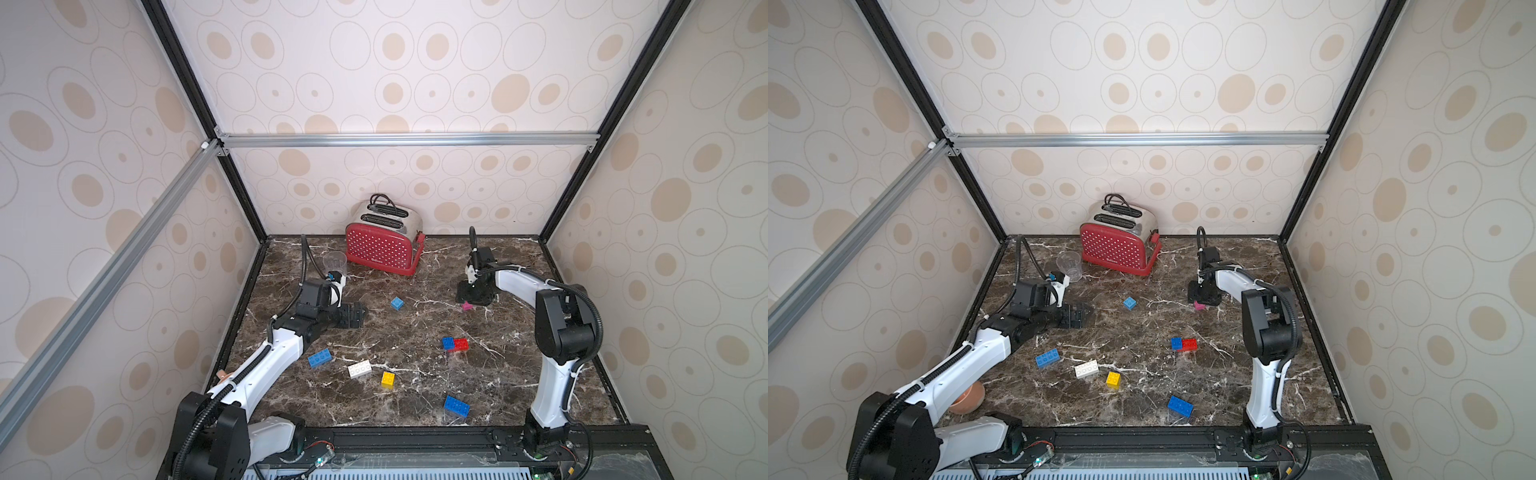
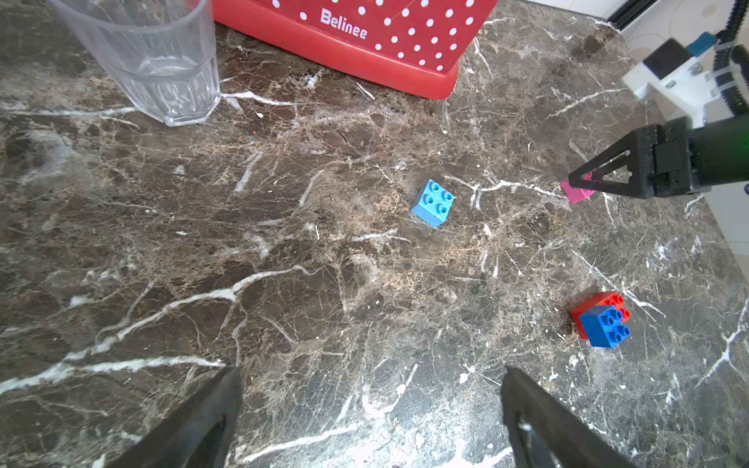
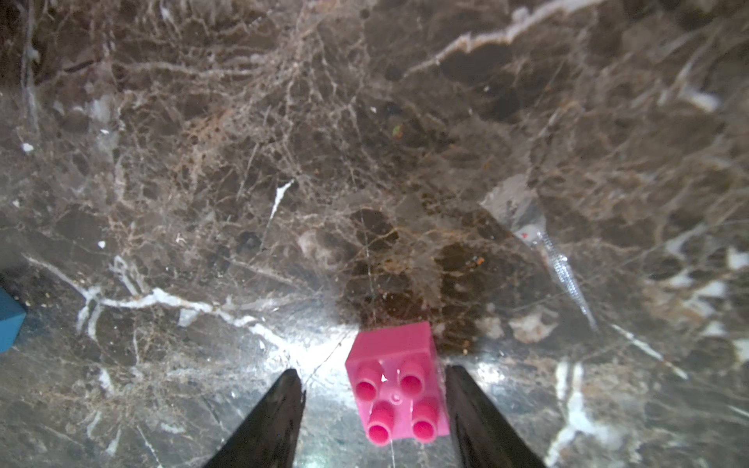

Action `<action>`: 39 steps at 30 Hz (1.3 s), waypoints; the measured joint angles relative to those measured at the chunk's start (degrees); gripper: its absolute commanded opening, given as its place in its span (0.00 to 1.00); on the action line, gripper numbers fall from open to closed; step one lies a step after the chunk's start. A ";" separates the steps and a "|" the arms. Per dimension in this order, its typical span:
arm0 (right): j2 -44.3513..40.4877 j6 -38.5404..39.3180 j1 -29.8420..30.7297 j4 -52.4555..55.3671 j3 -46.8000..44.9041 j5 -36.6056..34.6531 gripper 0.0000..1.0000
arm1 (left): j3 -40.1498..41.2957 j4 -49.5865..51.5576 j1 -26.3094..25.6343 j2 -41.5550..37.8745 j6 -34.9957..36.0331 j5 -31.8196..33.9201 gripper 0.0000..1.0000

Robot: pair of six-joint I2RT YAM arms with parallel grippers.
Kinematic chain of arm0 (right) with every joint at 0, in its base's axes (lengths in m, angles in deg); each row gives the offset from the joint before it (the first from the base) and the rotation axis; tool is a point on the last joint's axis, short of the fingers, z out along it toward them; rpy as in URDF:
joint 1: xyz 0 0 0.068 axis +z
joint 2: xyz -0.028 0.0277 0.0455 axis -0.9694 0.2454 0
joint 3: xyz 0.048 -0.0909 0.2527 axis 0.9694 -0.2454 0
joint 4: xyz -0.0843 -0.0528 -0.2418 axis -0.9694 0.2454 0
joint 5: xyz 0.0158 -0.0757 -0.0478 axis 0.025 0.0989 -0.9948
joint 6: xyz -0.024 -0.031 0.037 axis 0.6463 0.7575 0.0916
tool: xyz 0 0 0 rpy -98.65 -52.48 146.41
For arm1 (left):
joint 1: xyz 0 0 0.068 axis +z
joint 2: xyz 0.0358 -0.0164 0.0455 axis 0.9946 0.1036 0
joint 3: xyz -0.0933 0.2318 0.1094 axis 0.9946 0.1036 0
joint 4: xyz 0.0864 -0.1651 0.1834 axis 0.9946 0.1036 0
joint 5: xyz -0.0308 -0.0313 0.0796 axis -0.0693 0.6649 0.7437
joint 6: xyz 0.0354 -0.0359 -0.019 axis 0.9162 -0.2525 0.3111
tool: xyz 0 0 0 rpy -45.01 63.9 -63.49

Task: Assemble a carrot with lego
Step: Pick up the lego brick from the center of the board.

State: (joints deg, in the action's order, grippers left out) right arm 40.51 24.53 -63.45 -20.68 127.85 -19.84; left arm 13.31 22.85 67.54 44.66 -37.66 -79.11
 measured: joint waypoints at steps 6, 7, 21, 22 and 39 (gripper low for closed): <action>1.53 1.25 1.22 1.20 1.86 -2.54 0.55 | 0.02 0.02 0.00 0.00 0.00 0.02 0.99; 1.84 1.40 1.29 1.42 2.05 -2.95 0.54 | 0.02 0.02 0.00 0.00 0.00 0.02 0.99; 2.67 4.20 1.88 4.02 3.54 -6.32 0.44 | 0.07 0.02 0.00 0.00 0.00 0.15 0.99; 2.67 4.28 1.88 4.07 3.65 -6.36 0.43 | 0.07 0.02 0.00 0.00 0.00 0.17 0.99; 3.50 4.87 2.14 5.11 4.68 -6.49 0.40 | 0.11 0.02 0.00 0.00 0.00 0.22 0.99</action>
State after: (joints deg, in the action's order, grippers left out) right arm 44.01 29.40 -61.31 -15.56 132.53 -26.33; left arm 13.42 22.87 67.54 44.66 -37.66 -78.89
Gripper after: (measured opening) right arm 0.400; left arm 0.992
